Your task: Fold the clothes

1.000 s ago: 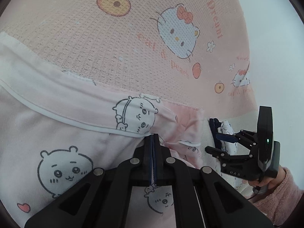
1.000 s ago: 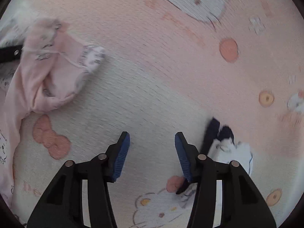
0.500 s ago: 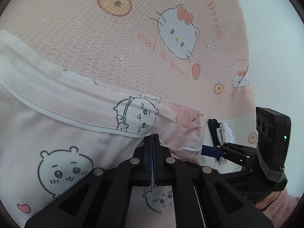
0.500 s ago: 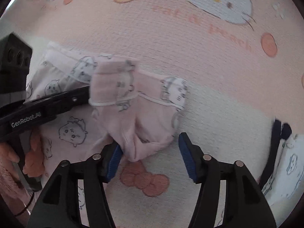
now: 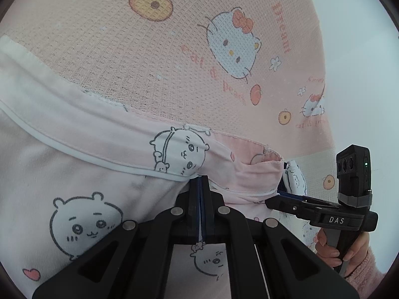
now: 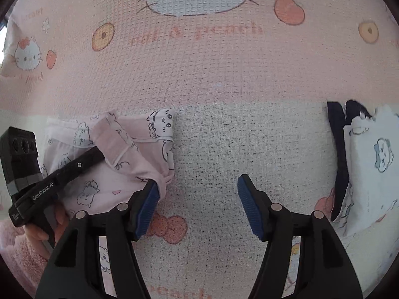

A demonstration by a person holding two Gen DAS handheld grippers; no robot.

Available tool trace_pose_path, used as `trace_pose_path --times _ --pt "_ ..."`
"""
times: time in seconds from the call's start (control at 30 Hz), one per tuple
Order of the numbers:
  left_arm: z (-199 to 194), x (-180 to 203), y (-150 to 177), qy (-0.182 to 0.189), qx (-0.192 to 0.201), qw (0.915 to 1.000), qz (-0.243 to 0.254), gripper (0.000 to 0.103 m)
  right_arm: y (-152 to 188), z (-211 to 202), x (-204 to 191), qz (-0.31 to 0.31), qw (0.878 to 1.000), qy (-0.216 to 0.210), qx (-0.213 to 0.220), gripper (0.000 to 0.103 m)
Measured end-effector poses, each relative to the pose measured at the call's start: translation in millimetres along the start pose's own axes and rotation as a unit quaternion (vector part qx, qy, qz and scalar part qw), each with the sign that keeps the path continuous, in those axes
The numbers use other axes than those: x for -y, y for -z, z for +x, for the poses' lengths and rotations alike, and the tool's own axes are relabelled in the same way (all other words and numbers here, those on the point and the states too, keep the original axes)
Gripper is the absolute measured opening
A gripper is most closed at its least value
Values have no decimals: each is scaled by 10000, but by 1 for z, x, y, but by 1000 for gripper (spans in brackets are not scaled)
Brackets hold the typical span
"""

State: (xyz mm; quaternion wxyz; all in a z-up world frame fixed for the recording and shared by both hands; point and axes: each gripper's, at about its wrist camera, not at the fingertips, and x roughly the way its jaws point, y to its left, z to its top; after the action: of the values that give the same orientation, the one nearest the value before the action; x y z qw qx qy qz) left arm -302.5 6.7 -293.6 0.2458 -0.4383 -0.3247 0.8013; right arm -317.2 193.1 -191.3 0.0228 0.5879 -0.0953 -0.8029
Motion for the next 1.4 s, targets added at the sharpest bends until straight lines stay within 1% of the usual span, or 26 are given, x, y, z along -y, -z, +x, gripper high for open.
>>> trace_pose_path --times 0.07,0.13,0.33,0.4,0.43,0.47,0.5,0.53,0.6,0.67,0.7,0.73,0.77,0.8,0.87,0.9,0.97,1.0,1.03,1.07,1.13,1.17,1.2,1.27,1.33,1.4 --pt "0 0 0 5 6 10000 -10 3 1 0 8 279 9991 -308 5 64" --pt "0 0 0 2 12 10000 -18 3 -3 6 7 263 9991 -317 21 62" --pt "0 -1 0 15 -12 10000 -36 3 -14 21 5 217 9992 -343 67 62" --pt "1 -2 -1 23 -47 10000 -73 3 -17 26 4 201 9991 -352 82 59" --pt "1 -2 -3 43 -125 9998 -147 3 -19 29 4 194 9991 -356 90 58" --pt "1 -3 -7 27 -310 9991 -296 3 -21 31 3 186 9991 -360 97 54" --pt "-3 -2 -11 -1 -466 9980 -430 5 -23 34 3 178 9991 -365 105 54" --pt "-15 4 -16 -120 -380 9985 -367 6 -24 36 3 170 9991 -369 113 54" --pt "-44 18 -25 -451 3 9990 -18 9 -28 41 4 182 9991 -370 110 55" --pt "-70 26 -36 -641 193 9974 275 17 -27 43 14 317 9989 -343 32 55" --pt "-80 25 -41 -851 239 9954 371 21 -26 42 15 311 9988 -382 60 55" --pt "-86 21 -46 -1184 233 9917 452 27 -24 40 17 344 9983 -451 99 55" --pt "-91 15 -51 -1553 203 9862 528 30 -24 33 22 428 9974 -561 153 55" --pt "-93 7 -54 -1919 127 9796 590 30 -24 27 27 570 9957 -703 195 55" --pt "-91 -13 -55 -2509 -119 9657 657 30 -20 25 43 1102 9875 -1108 190 55" --pt "-90 -23 -55 -2721 -261 9596 667 30 -19 26 48 1255 9852 -1161 112 56" --pt "-90 -34 -52 -2994 -323 9504 780 30 -17 26 48 1230 9861 -1119 78 56" --pt "-91 -35 -51 -3157 -279 9445 862 30 -17 24 47 1201 9862 -1136 91 58" --pt "-93 -34 -52 -3339 -204 9376 952 31 -17 23 46 1173 9863 -1153 104 58" --pt "-96 -33 -52 -3415 -95 9350 951 31 -17 22 47 1219 9847 -1240 115 58" --pt "-105 -31 -54 -3446 165 9348 845 31 -16 16 61 1600 9743 -1577 150 58" --pt "-108 -30 -55 -3281 220 9411 782 31 -15 11 64 1657 9726 -1622 169 58" --pt "-109 -28 -54 -3012 232 9506 714 31 -15 6 58 1441 9783 -1480 183 59" --pt "-104 -16 -50 -2530 93 9633 894 31 -13 -4 46 1005 9876 -1191 210 59" --pt "-89 7 -42 -2134 -175 9683 1289 31 -3 -11 32 495 9949 -872 125 59" --pt "-72 35 -35 -1778 -419 9681 1713 31 10 -15 16 -13 9985 -546 -2 59"
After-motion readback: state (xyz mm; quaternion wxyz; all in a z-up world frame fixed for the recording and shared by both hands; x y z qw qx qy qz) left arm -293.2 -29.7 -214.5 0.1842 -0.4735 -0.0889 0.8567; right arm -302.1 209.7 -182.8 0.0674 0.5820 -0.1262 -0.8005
